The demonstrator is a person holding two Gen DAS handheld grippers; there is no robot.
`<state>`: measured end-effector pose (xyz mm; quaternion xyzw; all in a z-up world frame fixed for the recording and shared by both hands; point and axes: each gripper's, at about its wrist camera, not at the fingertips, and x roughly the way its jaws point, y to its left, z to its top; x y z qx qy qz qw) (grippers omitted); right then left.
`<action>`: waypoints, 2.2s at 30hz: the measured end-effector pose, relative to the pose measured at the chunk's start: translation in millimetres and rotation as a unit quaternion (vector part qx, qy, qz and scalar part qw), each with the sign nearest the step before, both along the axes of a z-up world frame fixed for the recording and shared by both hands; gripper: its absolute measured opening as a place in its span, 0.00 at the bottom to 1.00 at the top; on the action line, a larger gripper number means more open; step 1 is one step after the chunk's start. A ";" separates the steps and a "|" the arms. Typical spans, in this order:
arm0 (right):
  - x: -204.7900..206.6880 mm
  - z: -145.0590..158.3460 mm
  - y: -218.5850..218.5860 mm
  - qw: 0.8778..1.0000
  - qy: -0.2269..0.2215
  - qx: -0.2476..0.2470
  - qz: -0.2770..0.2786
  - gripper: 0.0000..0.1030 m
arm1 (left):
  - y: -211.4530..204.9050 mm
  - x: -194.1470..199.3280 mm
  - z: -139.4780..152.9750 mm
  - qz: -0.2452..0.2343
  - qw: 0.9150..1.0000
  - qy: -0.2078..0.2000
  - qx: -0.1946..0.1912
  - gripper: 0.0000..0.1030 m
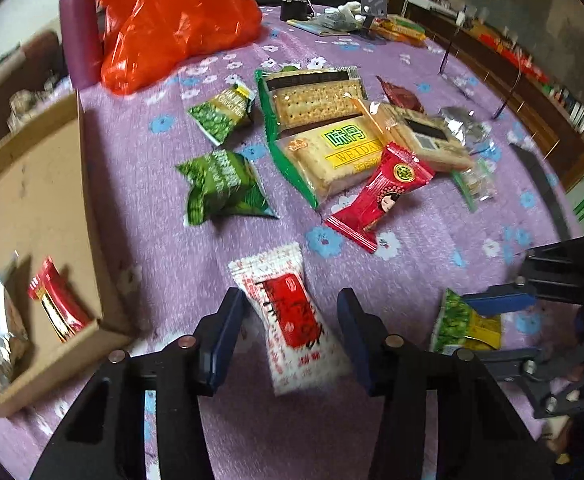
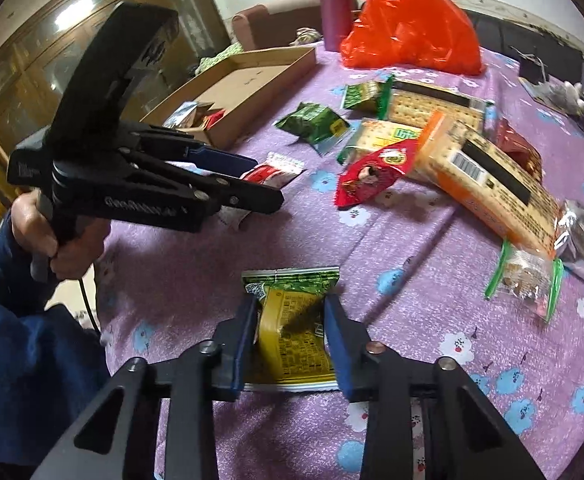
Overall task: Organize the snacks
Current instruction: 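Grasp the green-yellow packet with the right gripper while the left grasps the white-red packet, then carry both held packets over the cardboard box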
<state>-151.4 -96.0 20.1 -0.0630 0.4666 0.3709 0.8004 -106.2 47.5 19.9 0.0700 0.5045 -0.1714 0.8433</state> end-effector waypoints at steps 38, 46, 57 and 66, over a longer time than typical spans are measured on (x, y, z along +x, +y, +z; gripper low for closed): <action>37.2 62.3 47.3 0.987 -0.010 0.110 -0.115 0.26 | 105.2 -5.9 63.6 0.079 0.988 -0.092 -0.091 0.21; 68.9 69.6 111.3 0.988 0.006 0.125 -0.094 0.26 | 169.1 5.0 67.0 0.138 0.979 -0.105 -0.105 0.21; 130.9 46.5 192.2 0.988 0.056 0.109 -0.097 0.26 | 235.4 39.7 47.5 0.195 0.972 -0.083 -0.104 0.21; 199.6 41.9 236.7 0.983 0.076 0.101 -0.131 0.26 | 271.8 95.5 54.0 0.214 0.971 -0.067 -0.084 0.21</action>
